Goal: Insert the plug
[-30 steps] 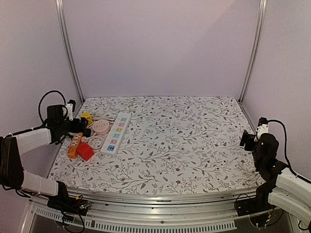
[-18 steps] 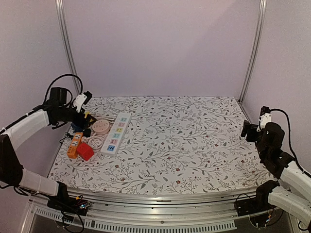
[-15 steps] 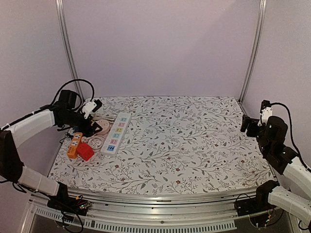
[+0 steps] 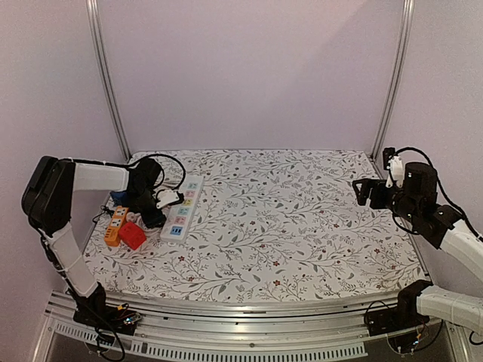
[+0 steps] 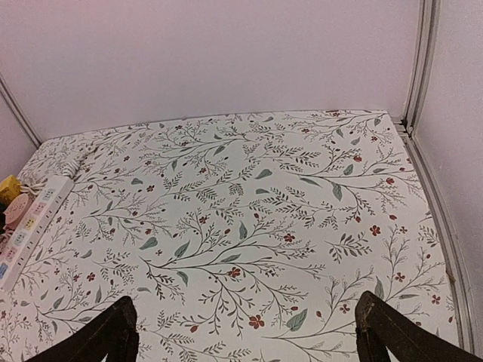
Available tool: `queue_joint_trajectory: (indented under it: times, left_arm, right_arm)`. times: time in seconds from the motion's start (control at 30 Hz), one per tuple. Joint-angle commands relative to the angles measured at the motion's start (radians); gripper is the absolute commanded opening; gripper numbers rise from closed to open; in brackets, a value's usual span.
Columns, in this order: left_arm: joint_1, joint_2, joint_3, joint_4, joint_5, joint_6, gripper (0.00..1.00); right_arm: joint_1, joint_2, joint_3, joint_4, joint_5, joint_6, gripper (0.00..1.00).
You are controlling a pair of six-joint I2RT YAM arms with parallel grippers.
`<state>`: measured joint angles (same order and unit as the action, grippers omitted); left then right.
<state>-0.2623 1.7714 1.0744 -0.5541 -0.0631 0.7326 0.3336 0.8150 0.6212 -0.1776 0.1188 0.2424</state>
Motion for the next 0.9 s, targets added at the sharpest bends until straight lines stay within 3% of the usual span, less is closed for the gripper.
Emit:
queue_joint_trajectory:
  times: [0.0,0.27,0.5,0.6,0.7,0.87]
  left_arm:
    - [-0.086,0.035,-0.047,0.054,-0.111,0.078,0.65]
    - [-0.334,0.037,-0.043,0.049,0.006,0.093,0.68]
    - [-0.507,0.215,0.280,-0.048,0.098,0.065,0.70]
    - [-0.508,0.238,0.354,-0.105,0.119,0.027,0.70]
    - [-0.464,0.136,0.296,-0.130,0.174,0.027,0.72]
    - [-0.253,-0.091,0.214,-0.242,0.328,-0.006,0.77]
  right_arm:
    - [0.006,-0.018,0.001,-0.028,-0.079,0.051,0.99]
    - [0.018,-0.047,-0.022,-0.028,-0.054,0.069,0.99]
    - [0.040,0.012,-0.009,-0.065,0.029,0.191,0.99]
    - [0.073,0.112,0.045,-0.070,0.032,0.224,0.99]
    - [0.123,0.239,0.142,-0.091,0.037,0.221,0.99]
    - [0.246,0.579,0.433,-0.174,-0.022,0.100,0.99]
